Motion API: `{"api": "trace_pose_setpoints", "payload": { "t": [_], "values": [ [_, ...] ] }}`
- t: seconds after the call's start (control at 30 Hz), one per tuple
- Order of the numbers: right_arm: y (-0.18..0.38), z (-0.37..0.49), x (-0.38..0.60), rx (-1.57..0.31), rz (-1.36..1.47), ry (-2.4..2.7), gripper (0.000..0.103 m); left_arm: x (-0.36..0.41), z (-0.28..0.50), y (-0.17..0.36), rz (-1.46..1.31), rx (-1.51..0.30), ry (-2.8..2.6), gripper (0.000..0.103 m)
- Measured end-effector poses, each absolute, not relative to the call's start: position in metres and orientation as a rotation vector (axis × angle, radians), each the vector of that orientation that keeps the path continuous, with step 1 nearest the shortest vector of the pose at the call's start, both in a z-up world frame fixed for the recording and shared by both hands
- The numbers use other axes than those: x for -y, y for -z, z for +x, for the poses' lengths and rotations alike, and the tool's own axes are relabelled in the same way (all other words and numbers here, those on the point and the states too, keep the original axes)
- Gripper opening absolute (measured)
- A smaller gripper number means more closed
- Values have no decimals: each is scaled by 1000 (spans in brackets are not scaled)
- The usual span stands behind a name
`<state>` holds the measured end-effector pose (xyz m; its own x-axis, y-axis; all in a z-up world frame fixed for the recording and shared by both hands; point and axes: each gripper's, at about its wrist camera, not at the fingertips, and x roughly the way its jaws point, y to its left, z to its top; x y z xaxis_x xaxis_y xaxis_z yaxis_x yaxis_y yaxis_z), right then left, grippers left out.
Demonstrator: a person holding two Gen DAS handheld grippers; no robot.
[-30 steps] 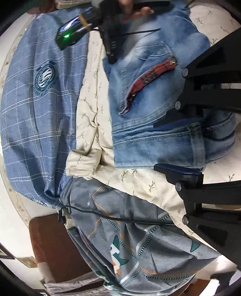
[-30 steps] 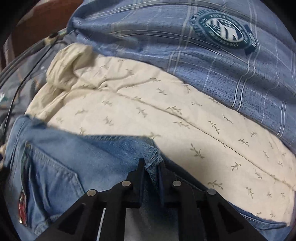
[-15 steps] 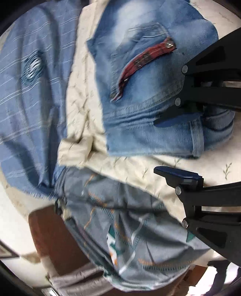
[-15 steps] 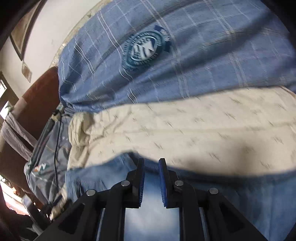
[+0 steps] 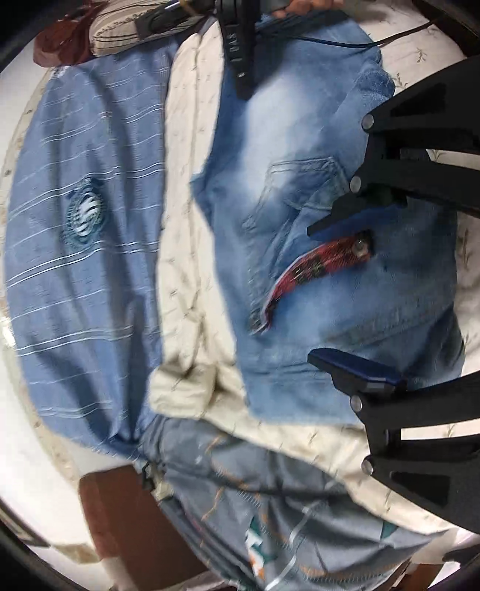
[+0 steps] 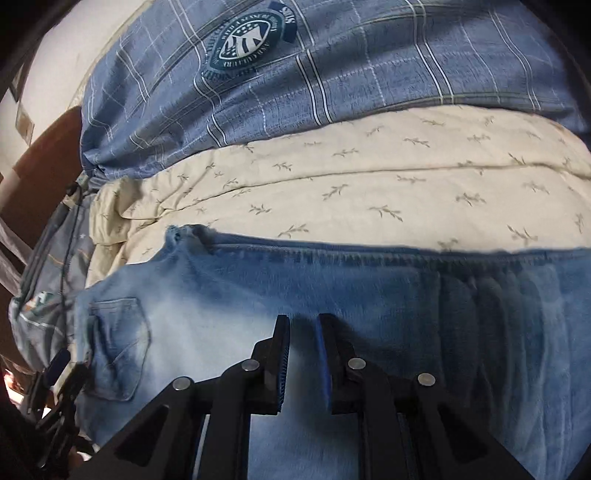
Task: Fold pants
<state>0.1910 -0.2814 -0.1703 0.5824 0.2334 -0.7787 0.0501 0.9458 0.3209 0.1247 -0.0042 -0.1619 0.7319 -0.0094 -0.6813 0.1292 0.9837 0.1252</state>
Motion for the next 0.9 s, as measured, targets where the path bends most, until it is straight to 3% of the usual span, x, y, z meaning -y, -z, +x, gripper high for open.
{"api": "trace_pose_setpoints", "payload": {
  "t": [0.2, 0.4, 0.7, 0.9],
  "values": [
    [181, 211, 296, -910, 411, -93, 16, 0, 131, 173, 167, -786, 76, 73],
    [179, 218, 292, -895, 419, -66, 16, -22, 138, 183, 17, -833, 72, 93],
    [140, 169, 287, -760, 445, -84, 16, -28, 143, 184, -13, -892, 131, 96],
    [145, 138, 239, -838, 427, -227, 16, -27, 140, 176, 7, -893, 131, 96]
  ]
}}
